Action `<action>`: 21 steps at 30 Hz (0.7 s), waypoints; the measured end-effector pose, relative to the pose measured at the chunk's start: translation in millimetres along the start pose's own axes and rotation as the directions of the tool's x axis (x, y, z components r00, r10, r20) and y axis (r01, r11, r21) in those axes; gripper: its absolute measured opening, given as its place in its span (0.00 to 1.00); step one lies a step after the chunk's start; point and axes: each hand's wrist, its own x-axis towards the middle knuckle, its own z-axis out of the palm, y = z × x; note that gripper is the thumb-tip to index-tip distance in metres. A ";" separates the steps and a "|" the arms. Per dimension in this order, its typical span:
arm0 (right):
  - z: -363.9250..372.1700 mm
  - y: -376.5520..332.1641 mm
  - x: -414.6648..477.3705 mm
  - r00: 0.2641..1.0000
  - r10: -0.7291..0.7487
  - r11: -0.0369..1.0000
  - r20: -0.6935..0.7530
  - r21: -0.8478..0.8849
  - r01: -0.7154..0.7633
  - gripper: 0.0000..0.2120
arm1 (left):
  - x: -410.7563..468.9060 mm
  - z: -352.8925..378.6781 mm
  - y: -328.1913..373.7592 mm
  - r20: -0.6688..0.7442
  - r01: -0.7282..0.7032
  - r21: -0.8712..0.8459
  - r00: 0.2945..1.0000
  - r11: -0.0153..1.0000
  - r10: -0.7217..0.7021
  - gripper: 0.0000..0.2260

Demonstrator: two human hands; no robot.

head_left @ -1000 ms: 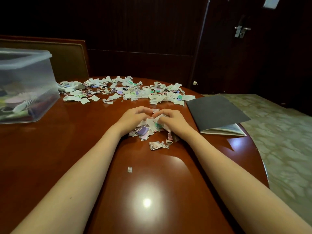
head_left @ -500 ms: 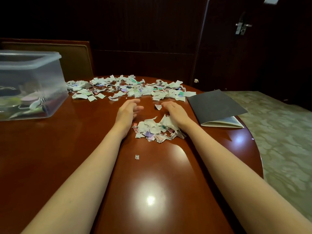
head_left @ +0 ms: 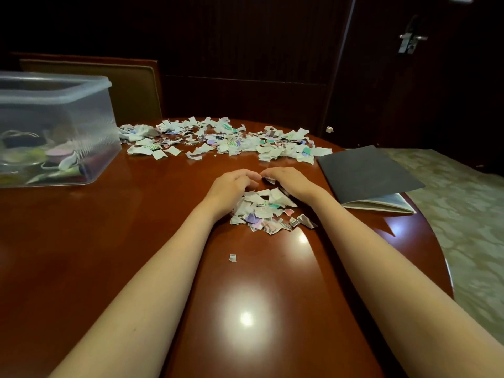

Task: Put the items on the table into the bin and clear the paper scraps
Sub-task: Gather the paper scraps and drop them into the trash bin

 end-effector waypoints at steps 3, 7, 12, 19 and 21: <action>-2.9 -2.6 -17.4 1.000 -0.005 0.994 0.009 0.113 0.004 0.19 | -8.3 1.3 2.4 0.038 -0.014 0.001 0.999 1.000 0.014 0.16; -2.9 -6.2 -39.9 0.998 -0.037 0.994 0.051 0.104 0.032 0.18 | -21.0 -1.6 7.4 0.048 -0.039 -0.041 0.998 0.998 0.041 0.16; 0.7 -8.7 -64.3 0.998 -0.048 0.969 0.032 0.243 0.039 0.19 | -39.9 -8.8 14.0 0.152 -0.045 -0.149 0.986 0.988 0.068 0.11; 6.4 -11.8 -88.3 0.988 -0.069 0.961 0.135 0.274 0.030 0.32 | -68.0 -55.1 11.1 0.617 0.000 0.229 0.773 0.973 -0.145 0.59; 6.3 -16.2 -91.6 0.987 -0.069 0.972 0.143 0.235 0.033 0.34 | -71.8 -53.9 11.2 0.596 -0.054 0.352 0.783 0.934 -0.179 0.56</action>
